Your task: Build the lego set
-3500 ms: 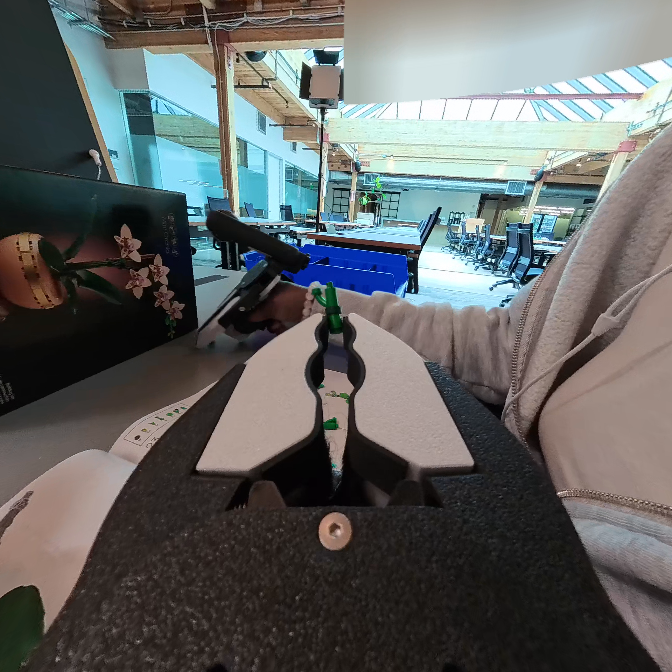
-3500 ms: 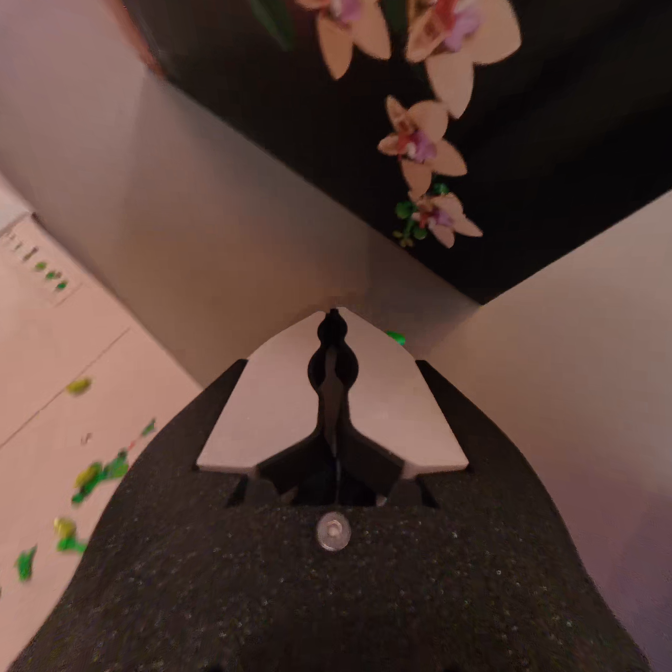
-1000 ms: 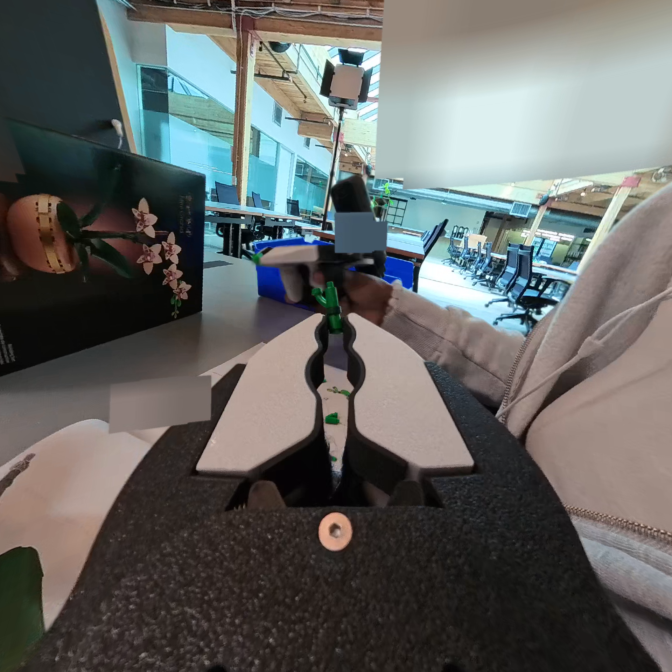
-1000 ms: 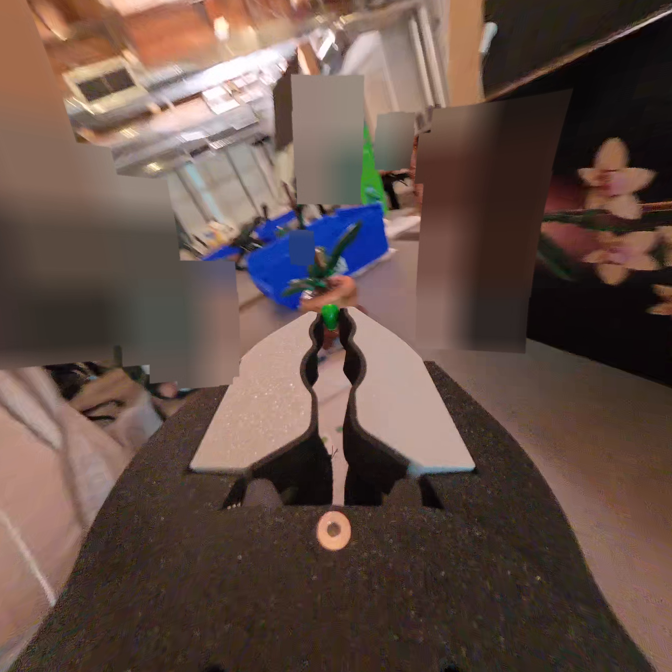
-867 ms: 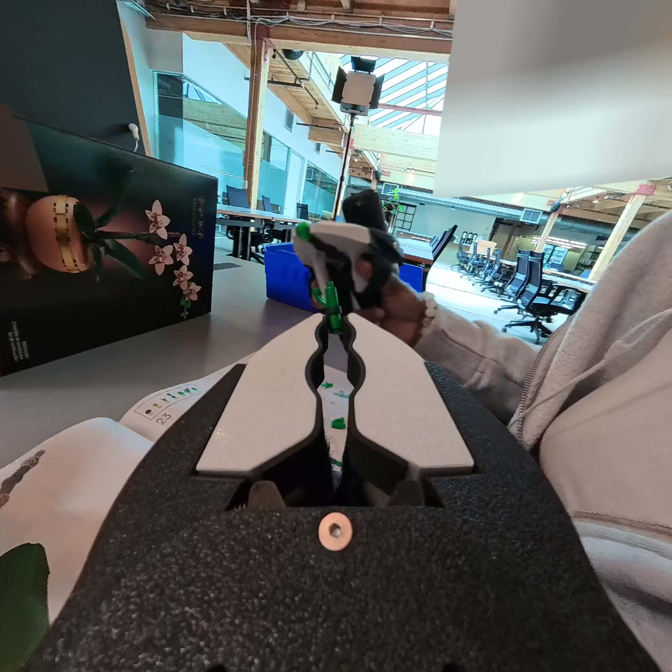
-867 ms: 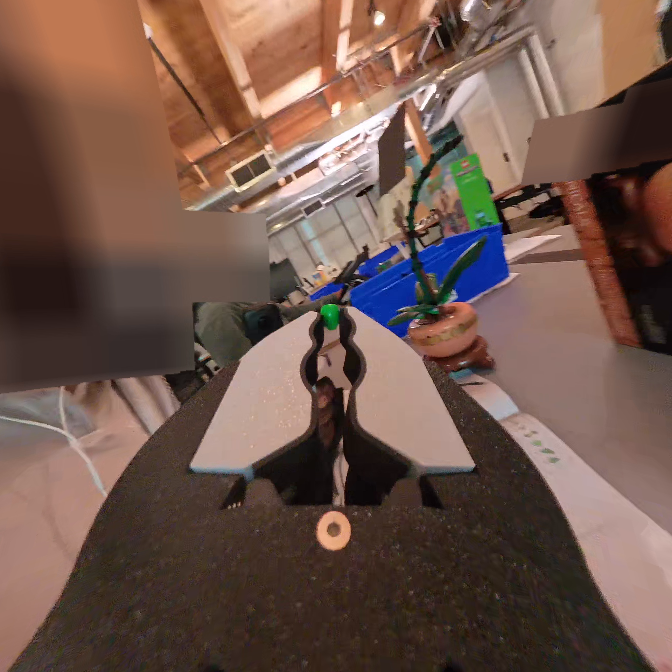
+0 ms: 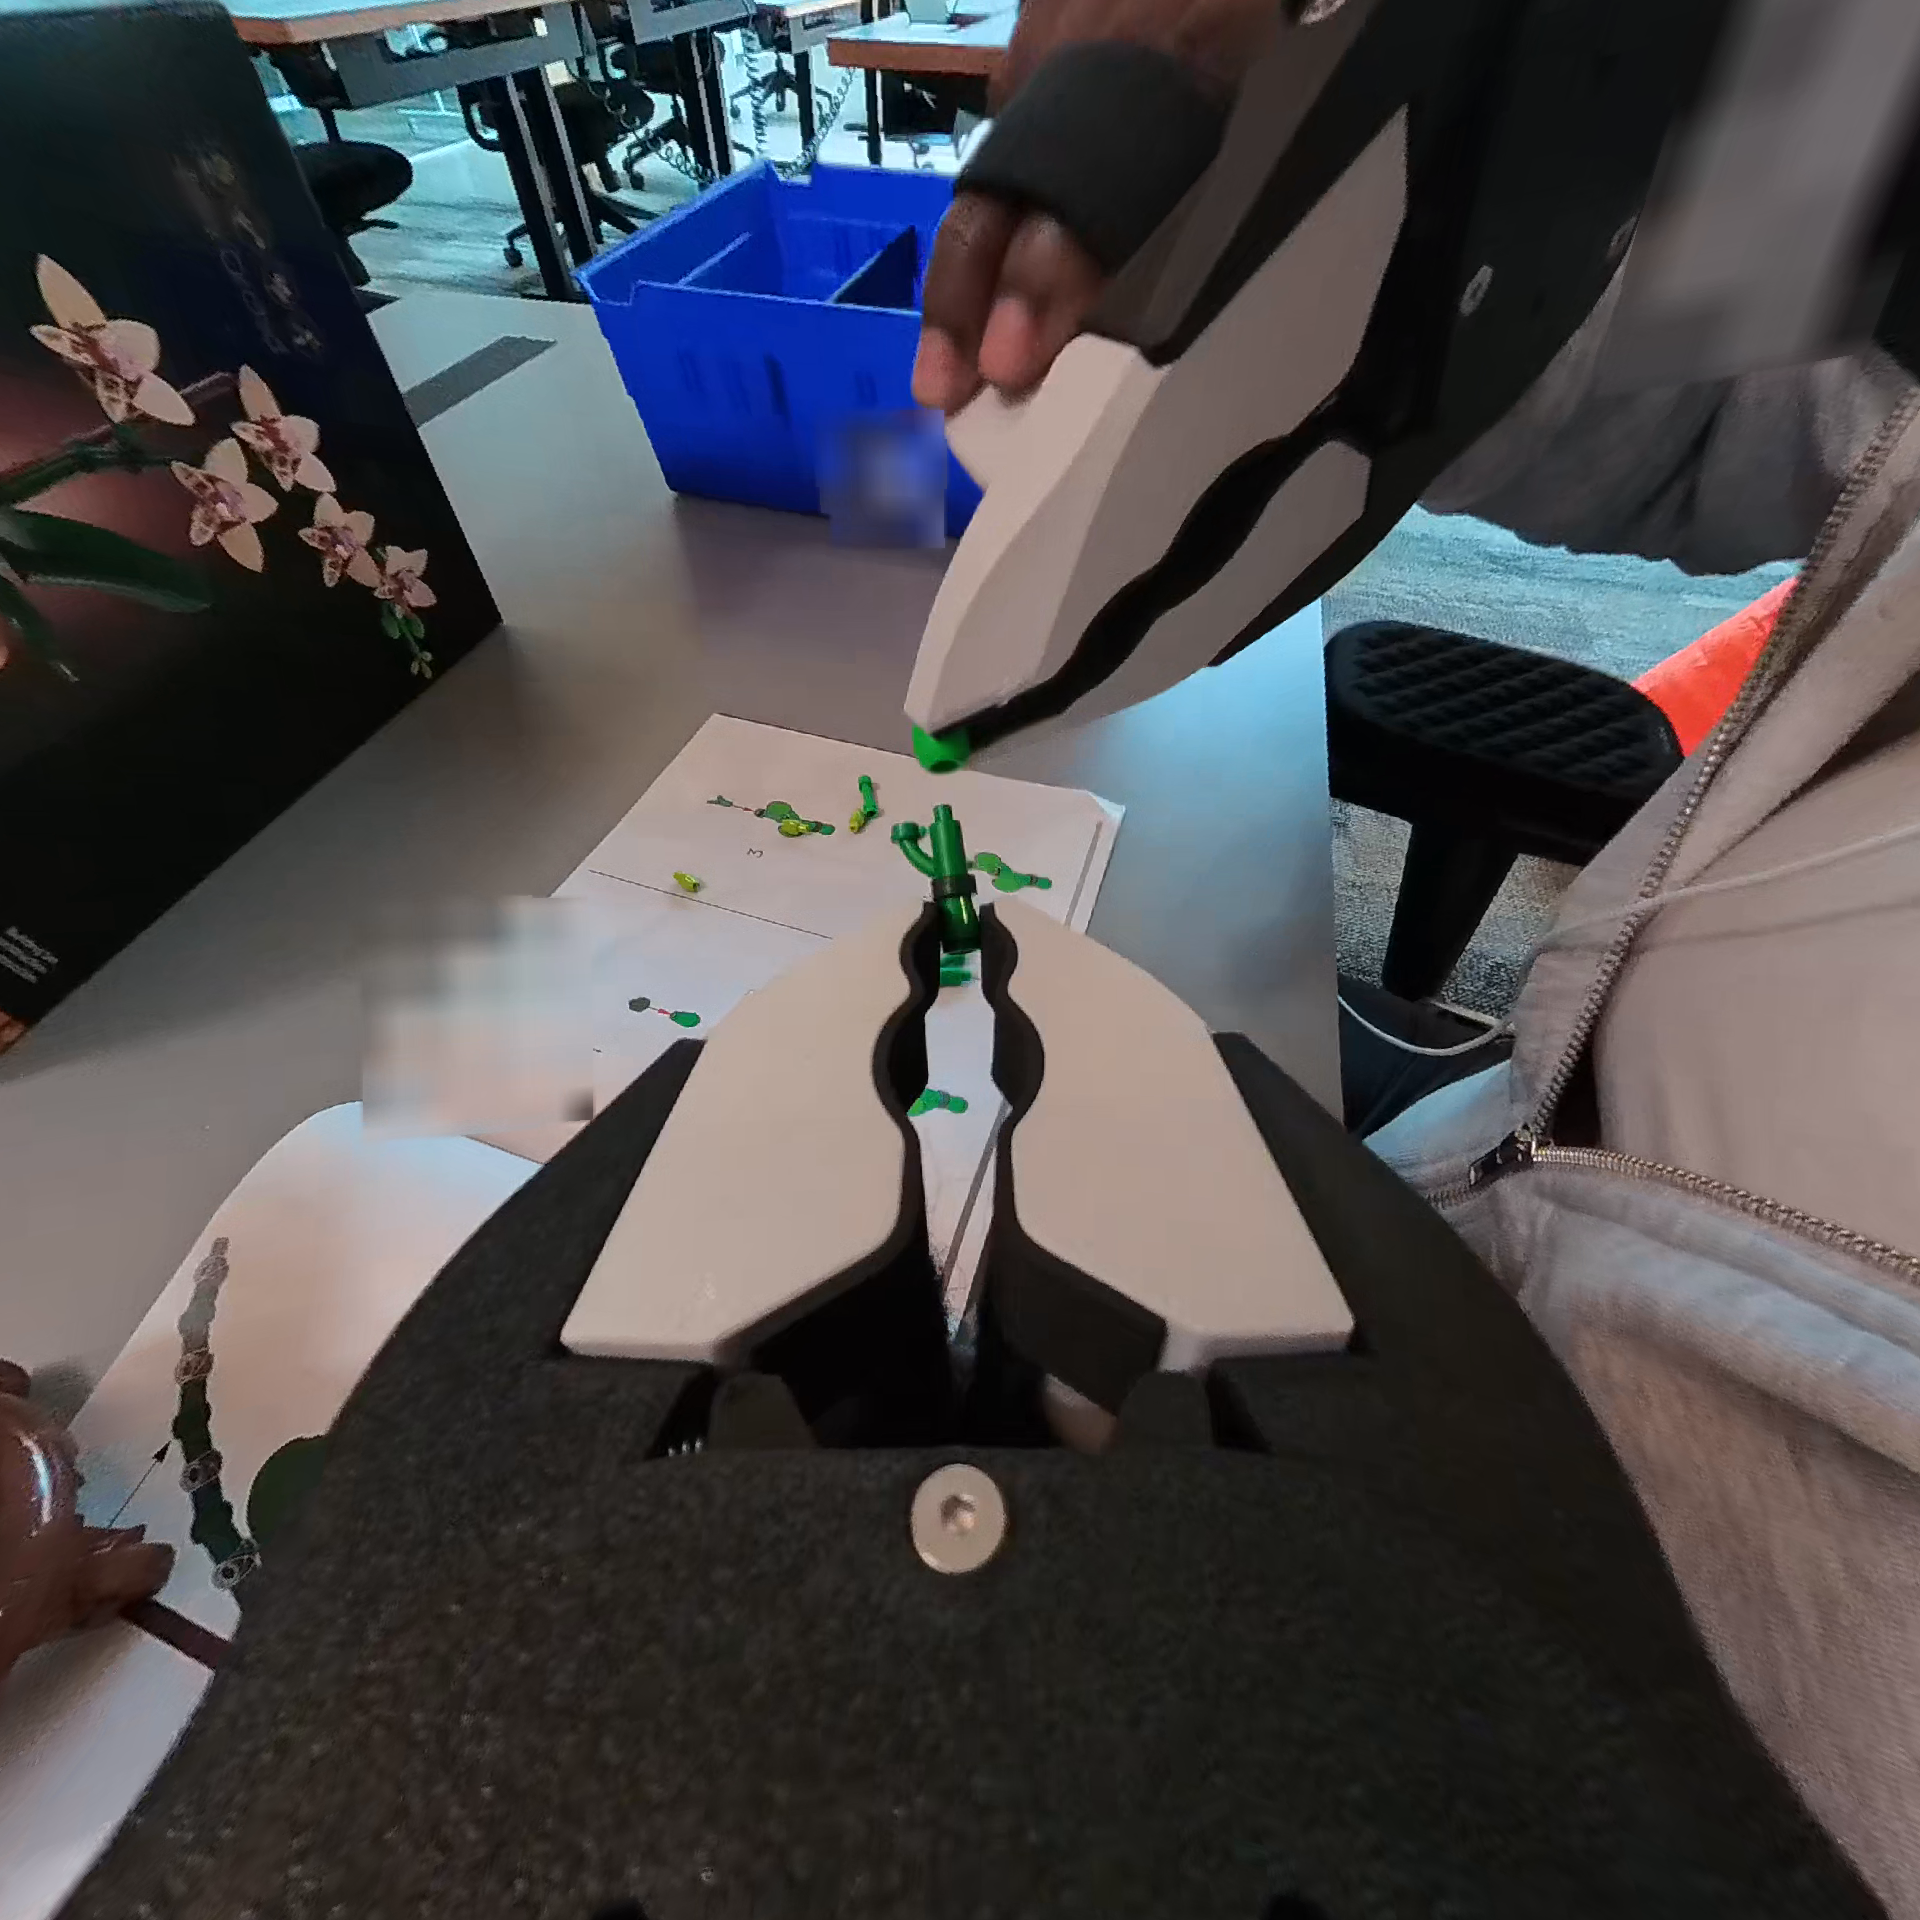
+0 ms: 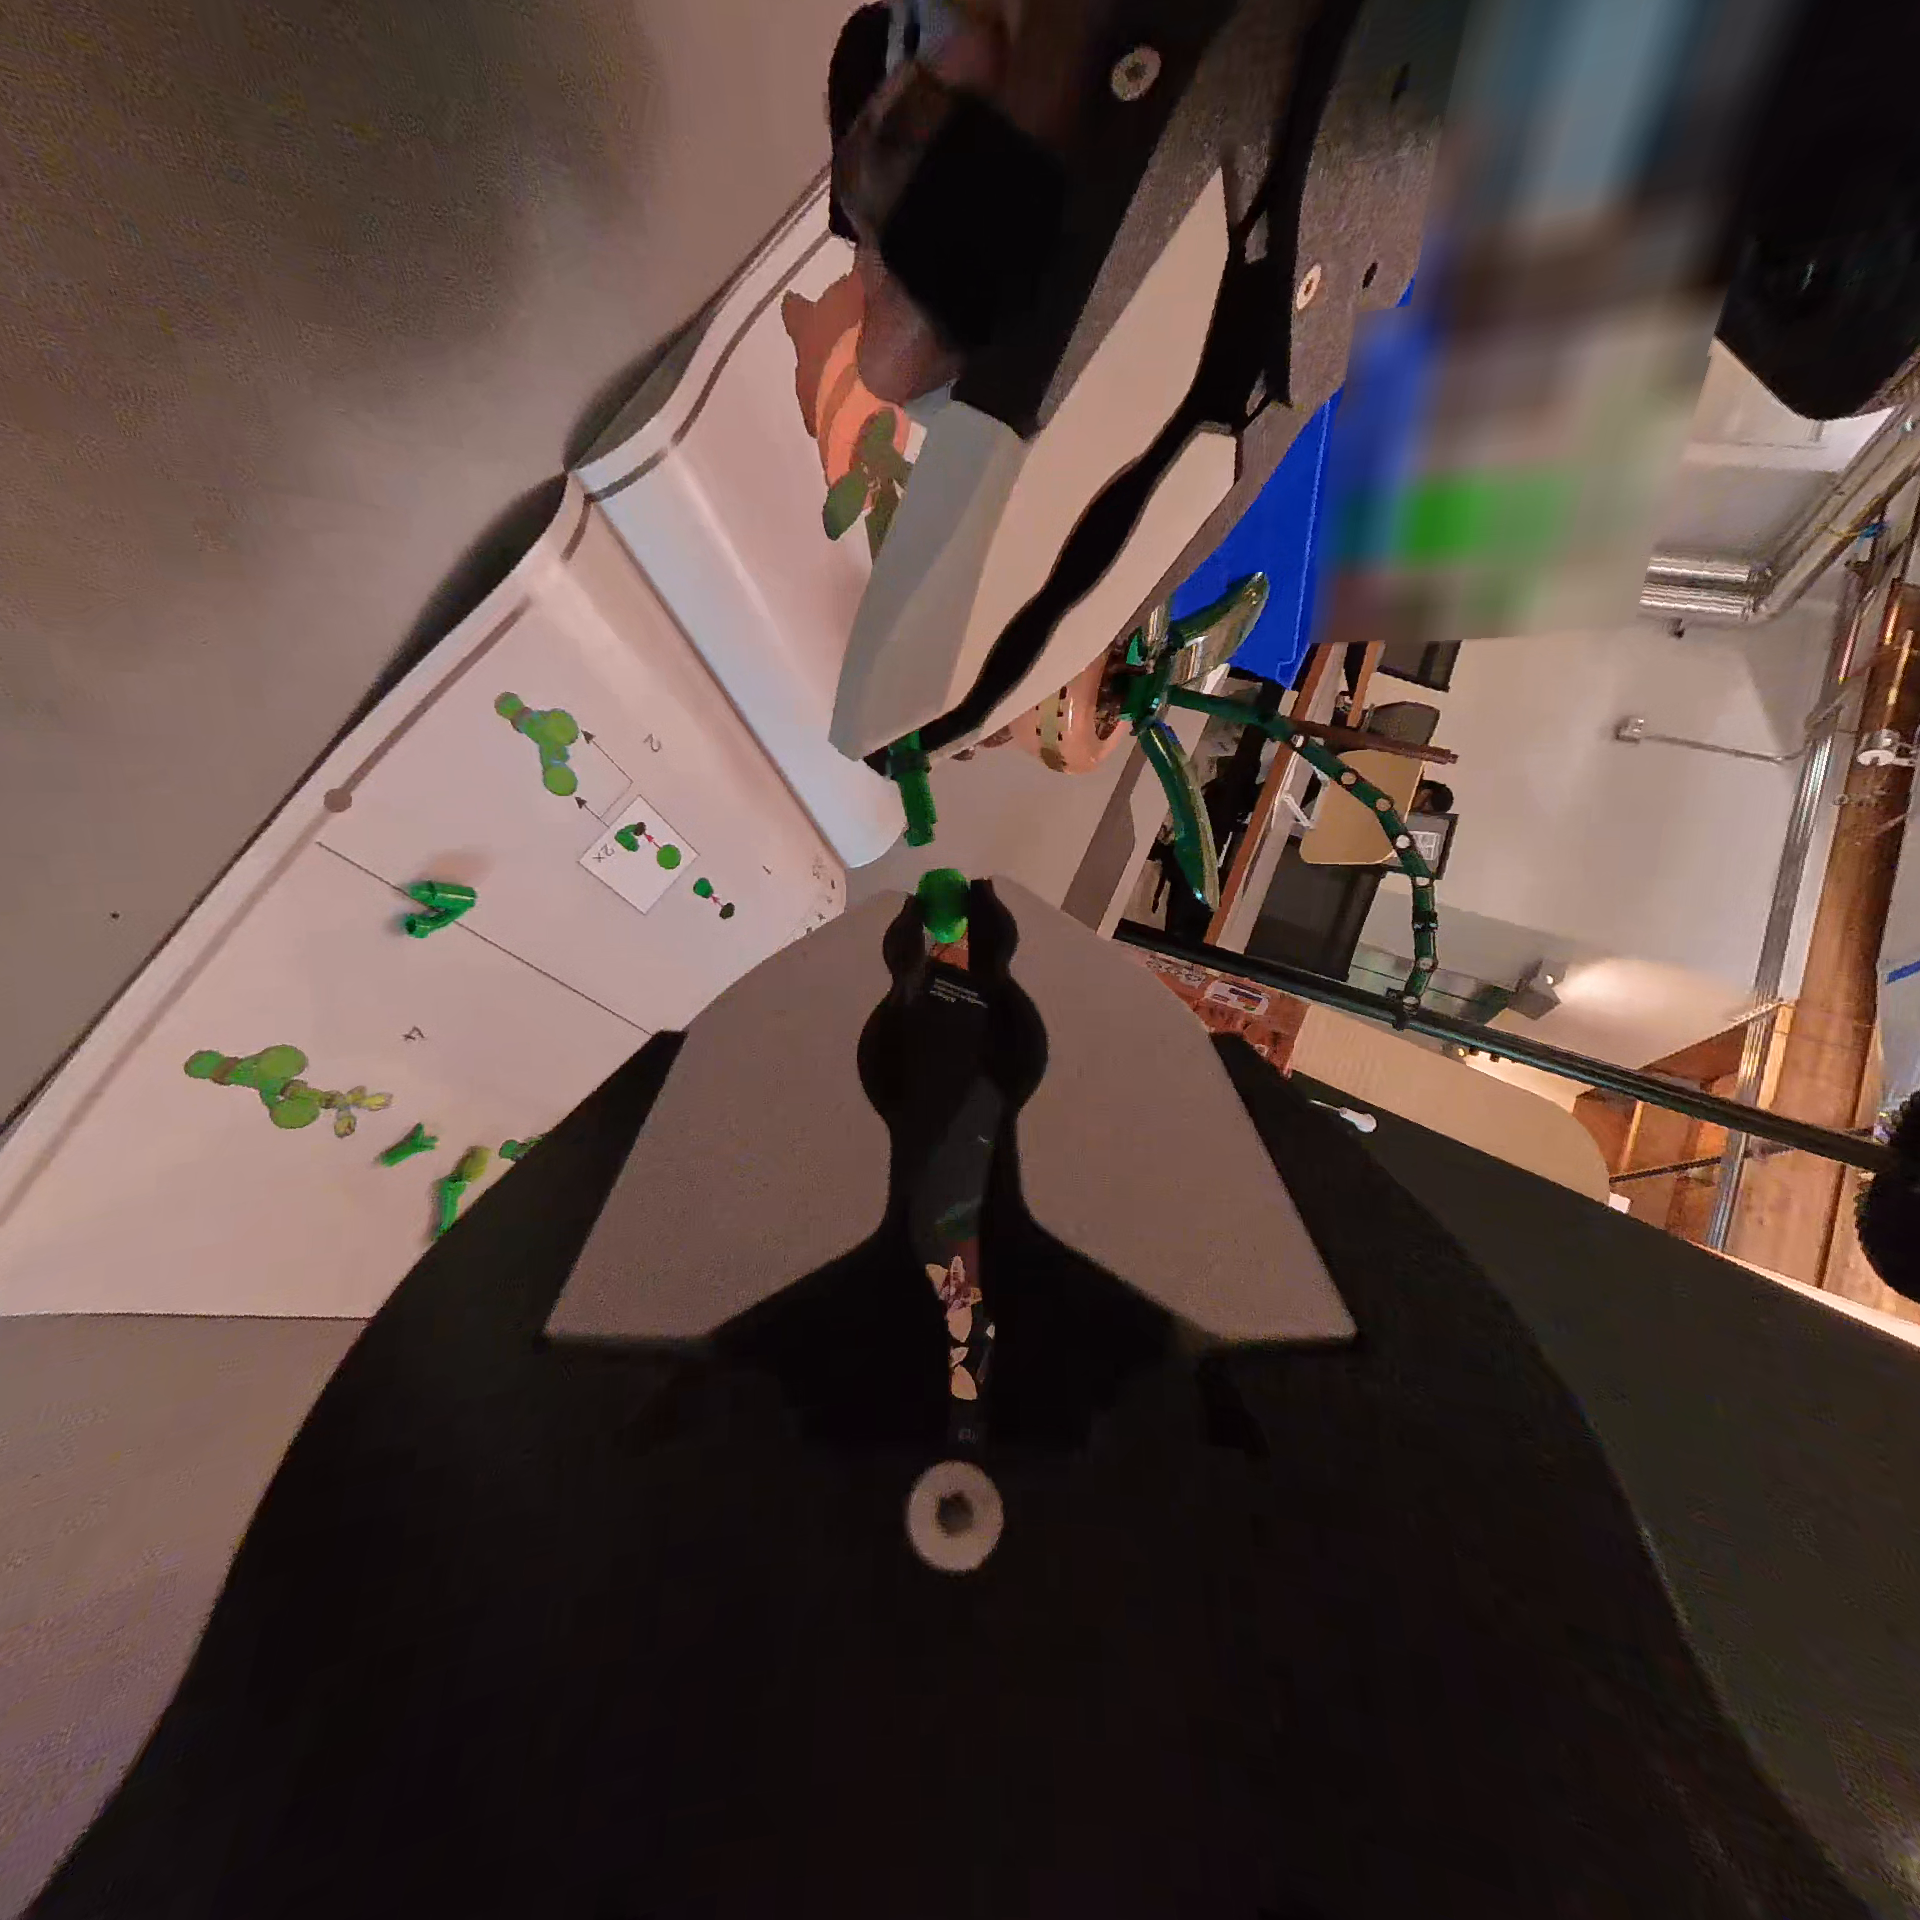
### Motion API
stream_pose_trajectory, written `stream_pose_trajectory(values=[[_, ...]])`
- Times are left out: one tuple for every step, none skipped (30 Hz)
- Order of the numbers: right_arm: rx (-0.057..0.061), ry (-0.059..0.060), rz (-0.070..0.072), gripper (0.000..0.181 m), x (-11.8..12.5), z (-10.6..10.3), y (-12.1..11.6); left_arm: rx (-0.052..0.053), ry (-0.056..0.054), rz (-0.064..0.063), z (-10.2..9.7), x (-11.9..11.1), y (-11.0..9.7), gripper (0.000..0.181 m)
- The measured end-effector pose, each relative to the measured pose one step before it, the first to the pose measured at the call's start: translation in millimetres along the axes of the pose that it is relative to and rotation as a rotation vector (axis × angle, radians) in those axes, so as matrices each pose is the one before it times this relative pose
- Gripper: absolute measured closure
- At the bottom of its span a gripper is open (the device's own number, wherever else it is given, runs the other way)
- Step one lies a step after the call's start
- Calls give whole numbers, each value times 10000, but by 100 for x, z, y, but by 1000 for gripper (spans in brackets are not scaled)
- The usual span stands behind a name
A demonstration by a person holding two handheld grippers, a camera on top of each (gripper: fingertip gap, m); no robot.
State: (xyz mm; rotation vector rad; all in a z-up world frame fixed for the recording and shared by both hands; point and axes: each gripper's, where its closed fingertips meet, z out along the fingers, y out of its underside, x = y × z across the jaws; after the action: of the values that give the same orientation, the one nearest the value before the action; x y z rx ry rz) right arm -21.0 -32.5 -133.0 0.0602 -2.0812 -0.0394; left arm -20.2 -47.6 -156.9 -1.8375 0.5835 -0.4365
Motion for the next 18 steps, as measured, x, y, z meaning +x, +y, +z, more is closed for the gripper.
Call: stream_pose_trajectory(values=[[10, 41, 27, 173, 80, -67, 70, 109, -27, -59, -69, -68, -209, 175], [-57, 86, -4, 173, 135, -20, 135, 133, -4, 6, -55, -1, -207, 175], [-104, 57, 26, 173, 104, 22, 188, 147, 2, 85, -38, 37, -208, 175], [-101, 62, 30, 173, 116, 43, 202, 139, 1, 121, -21, 84, -186, 175], [24, 51, 26, 173, 57, -90, 2, 99, -11, 97, -13, 62, -127, 175], [116, -59, 95, 173, -71, -36, -125, 66, 14, 95, -4, 100, -73, 175], [140, -55, 91, 173, -52, -37, -109, 58, 31, 114, 5, 133, -80, 175], [145, -10, 57, 173, -32, -46, -139, 22, 42, 91, 3, 132, -50, 175], [91, -26, 106, 173, -19, -20, -68, -33, 66, 51, 8, 146, 21, 175], [57, -63, 86, 173, -69, -12, -45, -51, 55, 20, 38, 96, 34, 175], [69, 1, 2, 173, 2, -10, -72, -39, 36, 4, 43, 60, 21, 175], [31, -5, -32, 173, -11, 15, -51, -34, 44, 6, 53, 56, 34, 175], [-8, -135, -40, 173, -211, 64, -17, -36, 47, 9, 59, 51, 34, 175], [-29, -63, -81, 173, -144, 72, 9, -33, 30, 5, 62, 32, 30, 175], [-14, -39, -104, 173, -119, 62, -2, -39, 31, -1, 67, 16, 35, 175], [4, -67, -63, 173, -147, 41, -27, -53, 28, -15, 53, 15, 64, 175], [23, -23, -26, 173, -60, 12, -52, -73, 16, -23, 61, -14, 84, 175], [12, -46, -11, 173, -87, 7, -27, -74, 24, 3, 51, -1, 86, 175]])
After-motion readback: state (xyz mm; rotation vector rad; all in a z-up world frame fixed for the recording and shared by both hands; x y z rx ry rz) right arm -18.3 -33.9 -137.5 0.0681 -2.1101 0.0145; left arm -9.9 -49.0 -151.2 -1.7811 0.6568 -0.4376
